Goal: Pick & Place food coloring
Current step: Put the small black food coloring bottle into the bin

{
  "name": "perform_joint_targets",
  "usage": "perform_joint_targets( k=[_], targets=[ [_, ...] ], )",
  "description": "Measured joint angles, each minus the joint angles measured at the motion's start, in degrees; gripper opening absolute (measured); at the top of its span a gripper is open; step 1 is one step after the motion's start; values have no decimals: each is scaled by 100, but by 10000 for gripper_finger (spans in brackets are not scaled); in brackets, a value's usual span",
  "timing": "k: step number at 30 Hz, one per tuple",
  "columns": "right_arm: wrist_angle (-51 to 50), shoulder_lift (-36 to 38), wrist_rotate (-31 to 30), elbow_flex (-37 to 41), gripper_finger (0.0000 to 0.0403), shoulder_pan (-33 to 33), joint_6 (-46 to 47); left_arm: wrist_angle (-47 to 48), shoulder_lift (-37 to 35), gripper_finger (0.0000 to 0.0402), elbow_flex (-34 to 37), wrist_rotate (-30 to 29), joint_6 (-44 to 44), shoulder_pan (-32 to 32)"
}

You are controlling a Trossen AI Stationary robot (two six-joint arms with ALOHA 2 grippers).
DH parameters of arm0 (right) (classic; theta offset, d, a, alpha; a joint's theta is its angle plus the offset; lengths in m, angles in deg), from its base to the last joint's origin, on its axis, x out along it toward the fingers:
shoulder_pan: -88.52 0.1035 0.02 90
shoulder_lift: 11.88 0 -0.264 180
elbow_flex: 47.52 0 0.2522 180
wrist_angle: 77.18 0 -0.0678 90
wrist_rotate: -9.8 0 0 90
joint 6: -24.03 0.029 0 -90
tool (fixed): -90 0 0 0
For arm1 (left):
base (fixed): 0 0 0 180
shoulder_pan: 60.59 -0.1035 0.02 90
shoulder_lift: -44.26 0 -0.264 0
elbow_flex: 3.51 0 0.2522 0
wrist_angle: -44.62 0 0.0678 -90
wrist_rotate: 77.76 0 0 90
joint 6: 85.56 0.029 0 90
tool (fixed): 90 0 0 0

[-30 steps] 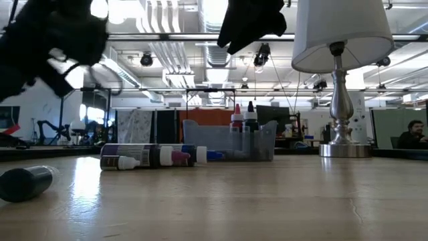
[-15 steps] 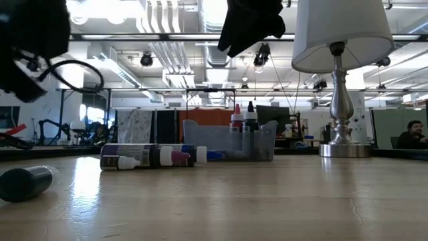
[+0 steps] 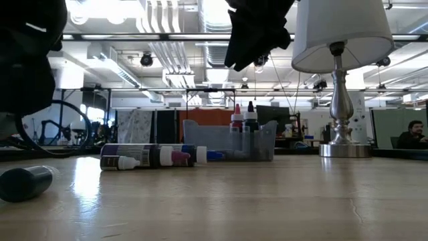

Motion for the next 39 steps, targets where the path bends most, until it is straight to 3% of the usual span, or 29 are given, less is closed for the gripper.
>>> perform_joint_targets(
  k=[6, 12, 14, 20, 22, 24, 30, 39],
  targets=[
    [-2, 0, 104, 31, 150, 4, 46, -704, 11, 192, 0, 110, -159, 4],
    [-6, 0, 111, 20, 151, 4, 44, -1073, 9, 192, -42, -241, -364, -25],
    [-10, 0, 113, 20, 149, 4, 43, -1077, -30, 192, -234, -633, -386, -27],
    [-30, 0, 153, 20, 146, 2, 20, -1003, -336, 192, -1032, -2998, -440, -50],
    [-24, 0, 410, 20, 147, -39, 65, -865, -555, 192, -1120, -3386, -627, -176],
    [-27, 0, 662, 20, 148, -86, 187, -874, -819, 192, -1106, -3405, -908, -413],
    [-33, 0, 648, 20, 146, -111, 431, -1056, -1939, 192, -747, -3452, -1966, -1167],
    [-54, 0, 668, 44, 148, -109, 430, -2413, -2875, 192, 828, -2070, -2268, -1758]
  ],
)
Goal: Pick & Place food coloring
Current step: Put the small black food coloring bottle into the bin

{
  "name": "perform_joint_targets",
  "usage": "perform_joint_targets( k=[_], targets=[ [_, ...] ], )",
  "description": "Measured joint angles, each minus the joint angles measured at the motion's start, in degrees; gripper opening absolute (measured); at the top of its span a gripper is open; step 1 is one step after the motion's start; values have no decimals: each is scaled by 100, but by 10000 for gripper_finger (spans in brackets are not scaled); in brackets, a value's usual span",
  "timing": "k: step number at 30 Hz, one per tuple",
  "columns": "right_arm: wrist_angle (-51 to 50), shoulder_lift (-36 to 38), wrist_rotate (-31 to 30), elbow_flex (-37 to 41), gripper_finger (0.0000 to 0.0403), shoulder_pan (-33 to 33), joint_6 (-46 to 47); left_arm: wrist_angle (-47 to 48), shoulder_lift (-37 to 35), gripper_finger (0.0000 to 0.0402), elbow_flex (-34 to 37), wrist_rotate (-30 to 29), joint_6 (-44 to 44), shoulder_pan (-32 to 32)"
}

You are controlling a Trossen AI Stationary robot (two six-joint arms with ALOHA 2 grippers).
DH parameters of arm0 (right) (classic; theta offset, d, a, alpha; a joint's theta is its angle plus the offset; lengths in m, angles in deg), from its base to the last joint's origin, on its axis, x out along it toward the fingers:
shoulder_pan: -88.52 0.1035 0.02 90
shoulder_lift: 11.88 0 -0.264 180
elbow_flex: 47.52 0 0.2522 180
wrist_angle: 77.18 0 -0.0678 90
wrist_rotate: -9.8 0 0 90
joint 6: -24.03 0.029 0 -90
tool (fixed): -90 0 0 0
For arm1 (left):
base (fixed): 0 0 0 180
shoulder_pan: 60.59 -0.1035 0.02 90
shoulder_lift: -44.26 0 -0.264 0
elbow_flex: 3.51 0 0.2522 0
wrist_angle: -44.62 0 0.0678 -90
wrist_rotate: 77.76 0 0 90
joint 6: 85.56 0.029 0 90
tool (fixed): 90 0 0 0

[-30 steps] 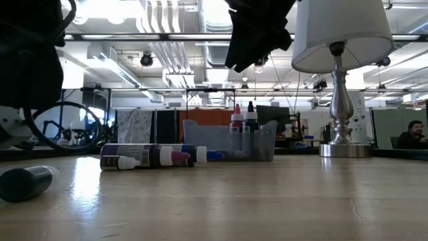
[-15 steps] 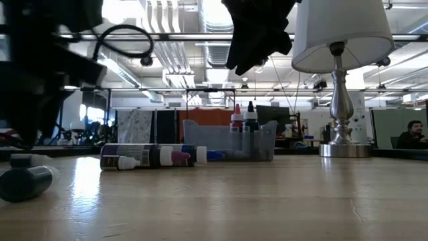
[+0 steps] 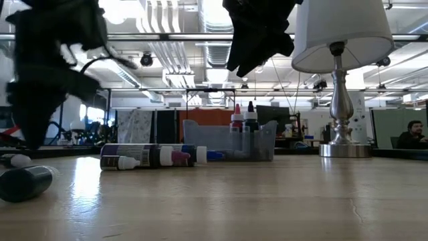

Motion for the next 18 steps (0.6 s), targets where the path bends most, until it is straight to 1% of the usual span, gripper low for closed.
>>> perform_joint_targets(
  k=[3, 6, 8, 13, 15, 18],
  targets=[
    [-7, 0, 2, 26, 144, 2, -11, -16, -4, 192, 316, 61, -204, 8],
    [-9, 0, 0, 53, 141, 2, -37, -71, -30, 192, 356, -3, -129, 9],
    [1, 0, 0, 89, 141, 0, -43, -60, -37, 192, 334, -50, 197, 10],
    [1, 0, 13, 193, 146, -17, -45, 36, -35, 192, 129, -49, 1615, 90],
    [2, 0, 97, 240, 145, -17, -5, 135, -39, 192, -20, 118, 1926, 248],
    [8, 0, 177, 334, 143, -13, 124, 176, -37, 192, -260, 379, 1983, 759]
  ],
)
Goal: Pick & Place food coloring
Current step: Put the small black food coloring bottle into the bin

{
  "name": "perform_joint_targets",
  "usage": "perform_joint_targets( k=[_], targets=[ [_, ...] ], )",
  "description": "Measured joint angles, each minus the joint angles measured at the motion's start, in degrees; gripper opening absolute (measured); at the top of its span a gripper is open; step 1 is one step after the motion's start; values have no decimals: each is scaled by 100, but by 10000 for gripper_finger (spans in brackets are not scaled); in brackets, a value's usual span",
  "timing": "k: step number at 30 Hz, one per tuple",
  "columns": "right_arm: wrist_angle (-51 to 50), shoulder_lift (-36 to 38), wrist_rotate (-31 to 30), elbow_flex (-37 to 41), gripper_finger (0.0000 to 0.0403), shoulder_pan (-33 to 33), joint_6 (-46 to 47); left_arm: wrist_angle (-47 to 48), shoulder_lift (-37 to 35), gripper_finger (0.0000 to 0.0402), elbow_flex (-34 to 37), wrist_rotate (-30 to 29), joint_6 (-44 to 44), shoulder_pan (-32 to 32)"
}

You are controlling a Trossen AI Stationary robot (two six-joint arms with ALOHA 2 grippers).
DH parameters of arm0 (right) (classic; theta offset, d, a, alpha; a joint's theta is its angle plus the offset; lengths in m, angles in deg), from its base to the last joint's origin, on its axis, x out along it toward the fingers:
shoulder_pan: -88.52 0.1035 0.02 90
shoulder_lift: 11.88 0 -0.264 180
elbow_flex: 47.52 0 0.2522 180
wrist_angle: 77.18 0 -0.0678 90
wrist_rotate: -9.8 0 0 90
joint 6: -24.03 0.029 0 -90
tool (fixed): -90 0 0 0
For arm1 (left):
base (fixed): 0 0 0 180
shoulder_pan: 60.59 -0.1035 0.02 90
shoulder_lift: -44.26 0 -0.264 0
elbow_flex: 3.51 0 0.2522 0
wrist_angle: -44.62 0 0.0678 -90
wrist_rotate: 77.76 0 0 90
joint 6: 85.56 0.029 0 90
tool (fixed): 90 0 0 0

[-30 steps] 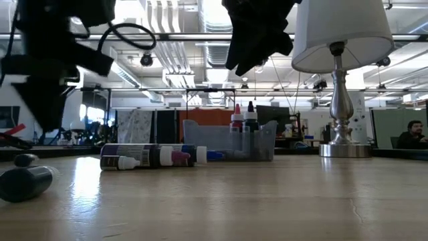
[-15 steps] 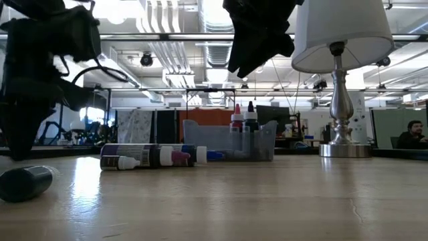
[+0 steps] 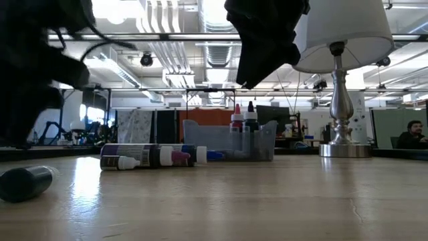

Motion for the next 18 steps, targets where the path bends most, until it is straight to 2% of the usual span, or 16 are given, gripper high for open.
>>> perform_joint_targets(
  k=[5, 9, 14, 18],
  targets=[
    [36, 0, 0, 117, 139, 0, 224, 9, 76, 192, -154, -76, -191, 1275],
    [57, 0, -16, 120, 139, 0, 222, 256, 79, 192, -79, -778, -768, 2072],
    [110, 0, -50, 129, 140, 0, 220, 344, 44, 192, -54, -1696, -1551, 2753],
    [202, 0, -181, 161, 144, 4, 220, 259, 50, 192, 97, -1739, -1608, 2938]
  ],
)
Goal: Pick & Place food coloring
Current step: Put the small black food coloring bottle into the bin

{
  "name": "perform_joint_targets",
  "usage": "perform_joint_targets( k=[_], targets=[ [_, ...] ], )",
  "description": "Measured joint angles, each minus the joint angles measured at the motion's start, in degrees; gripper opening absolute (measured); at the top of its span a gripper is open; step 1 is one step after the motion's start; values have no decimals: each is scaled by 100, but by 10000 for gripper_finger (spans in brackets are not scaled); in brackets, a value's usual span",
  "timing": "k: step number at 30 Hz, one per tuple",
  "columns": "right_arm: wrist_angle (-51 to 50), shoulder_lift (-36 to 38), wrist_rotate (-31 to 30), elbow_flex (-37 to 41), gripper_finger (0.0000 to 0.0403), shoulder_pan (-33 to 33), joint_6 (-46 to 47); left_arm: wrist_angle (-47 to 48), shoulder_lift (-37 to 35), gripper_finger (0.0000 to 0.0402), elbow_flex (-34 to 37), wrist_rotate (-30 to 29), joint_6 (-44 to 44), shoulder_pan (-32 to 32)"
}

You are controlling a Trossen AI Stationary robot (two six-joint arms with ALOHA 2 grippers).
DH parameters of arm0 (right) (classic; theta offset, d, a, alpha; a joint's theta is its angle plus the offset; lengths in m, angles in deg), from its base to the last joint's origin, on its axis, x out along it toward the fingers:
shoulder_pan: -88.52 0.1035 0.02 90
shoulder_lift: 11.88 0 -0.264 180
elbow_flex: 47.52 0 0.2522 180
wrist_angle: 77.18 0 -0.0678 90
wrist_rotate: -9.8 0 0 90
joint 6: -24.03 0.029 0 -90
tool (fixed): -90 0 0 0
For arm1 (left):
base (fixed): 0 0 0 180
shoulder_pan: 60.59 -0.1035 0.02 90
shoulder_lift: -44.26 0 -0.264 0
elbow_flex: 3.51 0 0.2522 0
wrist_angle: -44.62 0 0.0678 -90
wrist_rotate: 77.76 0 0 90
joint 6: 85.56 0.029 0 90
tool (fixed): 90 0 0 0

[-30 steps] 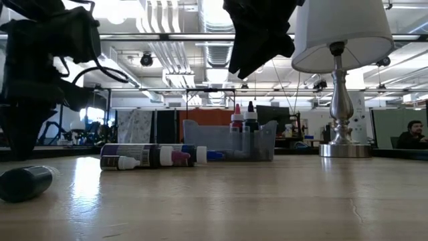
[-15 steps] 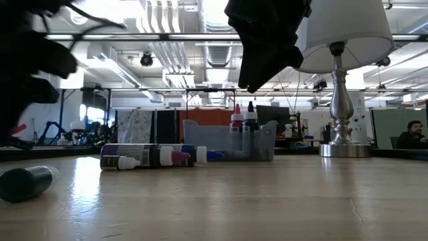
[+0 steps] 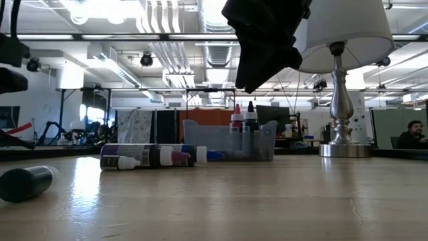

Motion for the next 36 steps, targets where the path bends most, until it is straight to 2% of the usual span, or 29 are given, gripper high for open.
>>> perform_joint_targets(
  k=[5, 9, 17, 22, 25, 28, 32, 34, 36],
  targets=[
    [11, 0, -103, 54, 145, -1, 0, -245, -2, 191, 418, 108, 2, -51],
    [9, 0, -124, 100, 139, 29, 4, -787, -2, 172, 731, 692, -4, -95],
    [7, 0, -123, 162, 135, 51, 17, -832, -4, 101, 815, 496, -66, -136],
    [10, 0, -125, 177, 139, 51, 23, -947, 2, 75, 827, 117, -88, -198],
    [184, 17, -188, 179, 138, 83, 21, -1168, 17, 64, 820, -513, -312, -369],
    [492, 191, -622, 186, 132, 206, 32, -1166, -62, 59, 633, -1249, -666, -592],
    [469, 659, -1595, 186, 125, 366, 522, -1185, -325, 58, 154, -3161, -964, -1239],
    [424, 929, -1903, 214, 123, 392, 713, -1641, -512, 58, -38, -4020, -722, -1755],
    [390, 1174, -2000, 249, 123, 388, 746, -2833, -678, 58, -59, -4297, 206, -2417]
  ],
)
